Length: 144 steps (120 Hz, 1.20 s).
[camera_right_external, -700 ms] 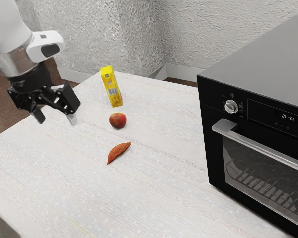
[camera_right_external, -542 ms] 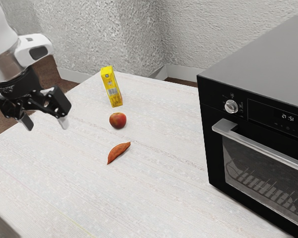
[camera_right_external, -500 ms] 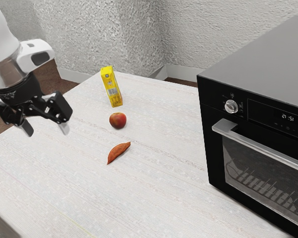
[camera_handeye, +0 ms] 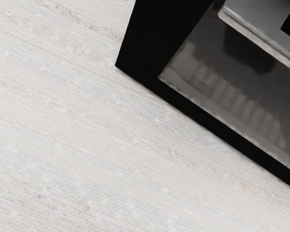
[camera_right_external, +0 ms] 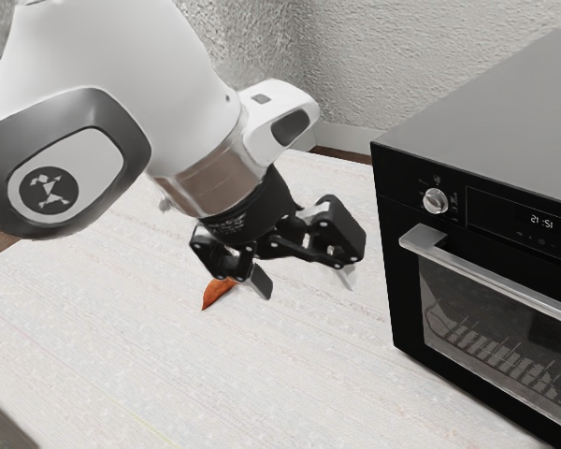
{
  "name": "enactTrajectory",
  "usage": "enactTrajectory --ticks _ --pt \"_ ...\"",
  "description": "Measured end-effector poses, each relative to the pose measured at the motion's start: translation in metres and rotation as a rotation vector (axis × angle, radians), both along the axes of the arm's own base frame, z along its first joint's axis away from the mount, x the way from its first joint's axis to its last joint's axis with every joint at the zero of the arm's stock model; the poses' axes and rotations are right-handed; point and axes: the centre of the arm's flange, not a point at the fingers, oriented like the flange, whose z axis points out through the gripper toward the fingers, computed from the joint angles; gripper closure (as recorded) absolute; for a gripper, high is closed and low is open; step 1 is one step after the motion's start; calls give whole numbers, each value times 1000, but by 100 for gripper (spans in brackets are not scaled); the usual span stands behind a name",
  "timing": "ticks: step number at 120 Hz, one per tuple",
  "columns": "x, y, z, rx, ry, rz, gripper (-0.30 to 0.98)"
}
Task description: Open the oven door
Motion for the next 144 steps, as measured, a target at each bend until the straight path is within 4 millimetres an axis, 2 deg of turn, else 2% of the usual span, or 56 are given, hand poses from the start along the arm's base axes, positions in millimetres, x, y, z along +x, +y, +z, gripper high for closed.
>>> enactTrajectory --ticks 7,29,45,55,68,97,114,144 --pt "-1 -15 0 -20 -22 22 0" --pt "-1 -42 4 -116 -78 132 0" --pt "1 -51 4 -192 -106 211 0" --pt "-17 -58 -11 -233 -96 222 0" --pt "-20 -62 -9 -284 -116 257 0" --pt "-7 -70 -11 -336 -138 374 0" --pt "19 -69 -22 -343 -141 463 0" --pt "42 -65 -33 -380 -140 566 0"
